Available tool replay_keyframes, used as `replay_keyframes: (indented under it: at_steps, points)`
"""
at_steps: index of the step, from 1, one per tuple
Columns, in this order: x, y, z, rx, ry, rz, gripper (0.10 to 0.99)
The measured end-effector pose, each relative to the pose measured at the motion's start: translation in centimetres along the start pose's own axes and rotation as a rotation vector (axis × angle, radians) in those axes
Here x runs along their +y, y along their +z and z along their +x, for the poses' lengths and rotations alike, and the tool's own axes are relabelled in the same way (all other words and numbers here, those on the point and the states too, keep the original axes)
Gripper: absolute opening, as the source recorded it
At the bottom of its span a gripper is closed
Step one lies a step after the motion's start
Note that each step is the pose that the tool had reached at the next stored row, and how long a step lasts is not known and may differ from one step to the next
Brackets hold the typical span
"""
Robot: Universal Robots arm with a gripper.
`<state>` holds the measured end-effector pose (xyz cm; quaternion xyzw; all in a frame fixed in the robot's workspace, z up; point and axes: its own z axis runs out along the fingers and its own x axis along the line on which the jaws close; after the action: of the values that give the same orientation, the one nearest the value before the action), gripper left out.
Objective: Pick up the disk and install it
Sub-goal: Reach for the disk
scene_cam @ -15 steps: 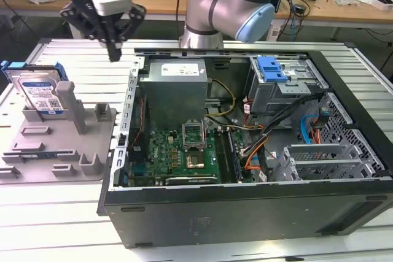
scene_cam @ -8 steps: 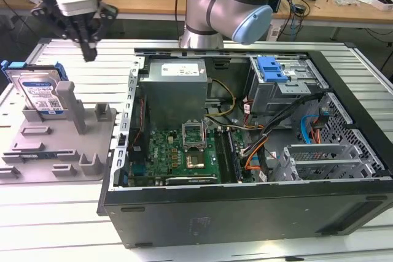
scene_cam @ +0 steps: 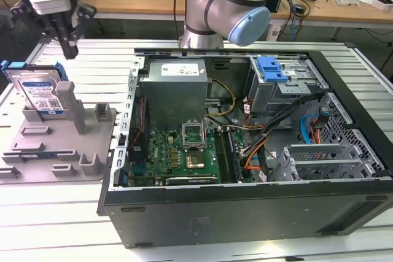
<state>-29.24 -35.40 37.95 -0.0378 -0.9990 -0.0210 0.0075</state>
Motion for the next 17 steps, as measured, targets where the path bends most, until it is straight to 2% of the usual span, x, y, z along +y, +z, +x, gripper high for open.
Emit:
replay_keyframes:
  at_steps: [6, 13, 17]
  points:
    - [1.26, 0.52, 2.36, 0.0071, 0.000, 0.001, 0.106]
    - [2.37, 0.91, 5.29, 0.0223, 0.001, 0.002, 0.106]
    - [2.36, 0.91, 5.30, 0.0234, 0.001, 0.002, 0.106]
